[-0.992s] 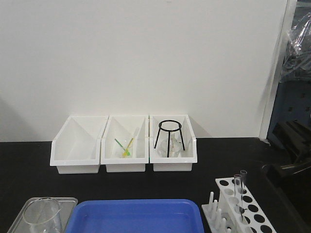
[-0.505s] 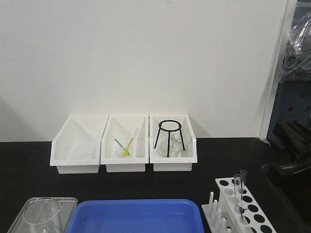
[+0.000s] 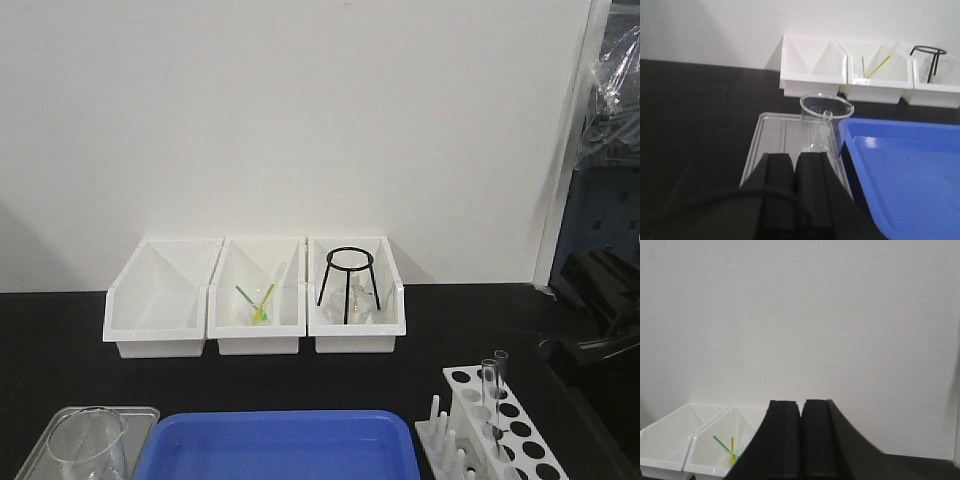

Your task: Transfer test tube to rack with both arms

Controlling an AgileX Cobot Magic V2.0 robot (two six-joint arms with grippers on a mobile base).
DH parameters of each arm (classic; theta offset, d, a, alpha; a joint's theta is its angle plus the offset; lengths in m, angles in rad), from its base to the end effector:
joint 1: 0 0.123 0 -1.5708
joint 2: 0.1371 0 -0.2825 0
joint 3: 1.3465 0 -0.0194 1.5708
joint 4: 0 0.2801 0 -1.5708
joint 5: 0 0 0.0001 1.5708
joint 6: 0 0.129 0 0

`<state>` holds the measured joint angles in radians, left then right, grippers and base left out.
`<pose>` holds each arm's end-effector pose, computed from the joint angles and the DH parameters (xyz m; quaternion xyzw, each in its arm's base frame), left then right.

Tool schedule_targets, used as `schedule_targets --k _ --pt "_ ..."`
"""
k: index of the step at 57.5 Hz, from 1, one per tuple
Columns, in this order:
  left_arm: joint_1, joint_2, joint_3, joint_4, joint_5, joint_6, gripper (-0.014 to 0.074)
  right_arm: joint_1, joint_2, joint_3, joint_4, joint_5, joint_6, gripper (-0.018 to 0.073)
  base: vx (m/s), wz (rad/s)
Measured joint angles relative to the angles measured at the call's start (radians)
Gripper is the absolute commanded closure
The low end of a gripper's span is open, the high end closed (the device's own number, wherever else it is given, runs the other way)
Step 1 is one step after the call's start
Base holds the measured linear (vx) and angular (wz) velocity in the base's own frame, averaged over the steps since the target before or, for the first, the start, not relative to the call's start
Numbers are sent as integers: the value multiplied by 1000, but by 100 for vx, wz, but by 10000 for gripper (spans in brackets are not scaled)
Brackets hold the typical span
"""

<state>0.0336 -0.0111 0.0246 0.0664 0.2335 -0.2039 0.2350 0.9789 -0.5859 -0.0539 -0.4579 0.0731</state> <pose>0.1248 0.0062 0.1779 -0.0707 0.7578 -0.0284 0.6480 0.2680 0.0673 0.3303 -0.0774 0.6470 0.1059 0.7512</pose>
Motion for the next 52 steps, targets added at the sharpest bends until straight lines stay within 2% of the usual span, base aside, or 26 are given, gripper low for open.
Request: schedule_targets --k 9,22,32,52 --pt "0 0 2 0 53 0 582 0 0 0 0 0 0 570 0 0" --pt "0 0 2 0 65 0 582 0 0 0 0 0 0 570 0 0" --pt "0 0 4 0 141 0 582 0 0 0 0 0 0 570 0 0" --pt "0 0 4 0 149 0 582 0 0 0 0 1 0 570 0 0"
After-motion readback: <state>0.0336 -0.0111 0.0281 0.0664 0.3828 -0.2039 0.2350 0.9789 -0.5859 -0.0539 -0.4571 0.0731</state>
